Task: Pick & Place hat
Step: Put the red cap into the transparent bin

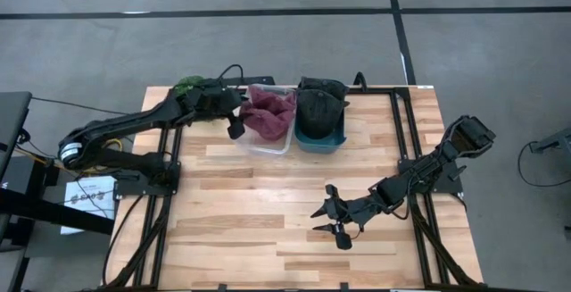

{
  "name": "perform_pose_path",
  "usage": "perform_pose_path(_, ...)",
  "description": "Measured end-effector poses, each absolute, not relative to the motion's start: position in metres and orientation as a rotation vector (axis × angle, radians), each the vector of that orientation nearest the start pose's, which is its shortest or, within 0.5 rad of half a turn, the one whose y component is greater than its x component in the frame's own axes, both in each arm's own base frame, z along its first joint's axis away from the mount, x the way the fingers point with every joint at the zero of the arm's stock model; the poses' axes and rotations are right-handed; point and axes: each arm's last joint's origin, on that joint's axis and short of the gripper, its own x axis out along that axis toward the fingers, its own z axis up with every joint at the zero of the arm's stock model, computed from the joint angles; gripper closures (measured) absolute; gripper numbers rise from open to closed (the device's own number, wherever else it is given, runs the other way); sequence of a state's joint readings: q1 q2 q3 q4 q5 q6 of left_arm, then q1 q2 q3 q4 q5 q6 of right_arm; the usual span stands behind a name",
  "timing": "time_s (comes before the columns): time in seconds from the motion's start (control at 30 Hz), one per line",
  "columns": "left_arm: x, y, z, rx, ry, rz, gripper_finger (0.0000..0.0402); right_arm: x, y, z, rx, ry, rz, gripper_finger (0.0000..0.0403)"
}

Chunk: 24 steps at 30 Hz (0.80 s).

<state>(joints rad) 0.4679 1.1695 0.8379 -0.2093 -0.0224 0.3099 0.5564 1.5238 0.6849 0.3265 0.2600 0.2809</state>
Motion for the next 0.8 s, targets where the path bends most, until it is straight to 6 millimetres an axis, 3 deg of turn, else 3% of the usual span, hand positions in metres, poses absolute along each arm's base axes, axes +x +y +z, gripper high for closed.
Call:
perform_pose_path(0.43, 0.196, 0.097, 0.311, 0.230, 0.447, 0.489, 0.0147, 0.258, 0.152, 0.178, 0.069, 0.508, 0.220, 0.0246)
perform_pose_path(0.7, 0.211, 0.062, 0.311, 0.197, 0.372, 0.110, 0.0147, 0.258, 0.152, 0.178, 0.069, 0.508, 0.220, 0.0246)
perform_pose_path(0.8, 0.220, 0.050, 0.305, 0.198, 0.397, 0.044, 0.0147, 0.258, 0.153, 0.179, 0.069, 0.503, 0.226, 0.0246)
